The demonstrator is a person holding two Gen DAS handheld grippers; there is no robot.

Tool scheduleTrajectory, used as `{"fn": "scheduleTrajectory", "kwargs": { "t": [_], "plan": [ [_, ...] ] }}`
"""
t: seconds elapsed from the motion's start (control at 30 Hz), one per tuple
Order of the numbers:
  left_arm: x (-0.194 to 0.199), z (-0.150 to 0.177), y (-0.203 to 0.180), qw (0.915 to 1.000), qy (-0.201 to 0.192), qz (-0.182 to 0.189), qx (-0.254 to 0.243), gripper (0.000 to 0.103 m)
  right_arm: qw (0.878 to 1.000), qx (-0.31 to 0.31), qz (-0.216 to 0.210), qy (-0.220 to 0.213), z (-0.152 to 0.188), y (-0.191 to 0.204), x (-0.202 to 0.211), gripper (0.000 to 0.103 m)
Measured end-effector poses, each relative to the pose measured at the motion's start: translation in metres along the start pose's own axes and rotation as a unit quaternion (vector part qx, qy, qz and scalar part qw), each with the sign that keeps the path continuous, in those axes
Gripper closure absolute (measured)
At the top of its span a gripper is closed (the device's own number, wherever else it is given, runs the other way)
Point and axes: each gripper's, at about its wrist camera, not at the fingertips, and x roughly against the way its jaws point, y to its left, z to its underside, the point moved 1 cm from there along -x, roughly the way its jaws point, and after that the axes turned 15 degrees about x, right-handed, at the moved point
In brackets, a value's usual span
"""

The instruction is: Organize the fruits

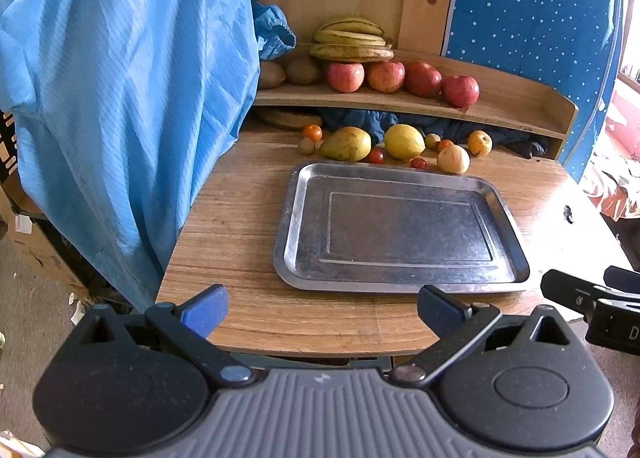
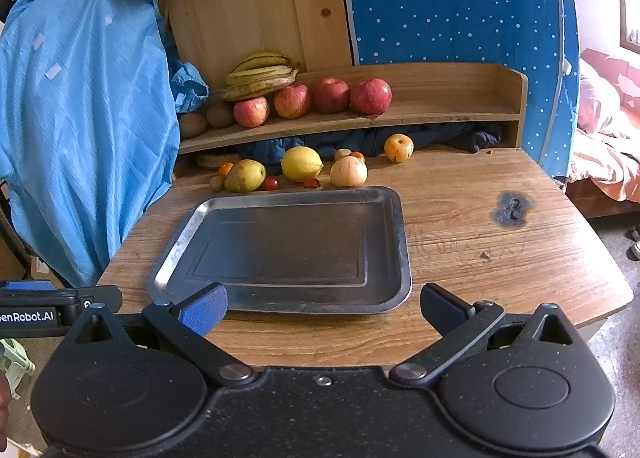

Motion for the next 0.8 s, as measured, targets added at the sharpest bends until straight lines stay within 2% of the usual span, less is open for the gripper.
{"fn": "scheduleTrajectory", "kwargs": {
  "t": [0.63,0.8],
  "plan": [
    [-0.05,-0.013,-0.022,0.9981,0.045,-0.036,0.02,0.001,0.999,0.006,-0.036,0.038,-0.005,-0.025,-0.048,0.001],
    [-0.066,-0.026,-0.033,0.9974,0.043,-0.046,0.036,0.001,0.997,0.008,-0.071,0.018,-0.02,-0.042,-0.063,0.001]
  ]
}}
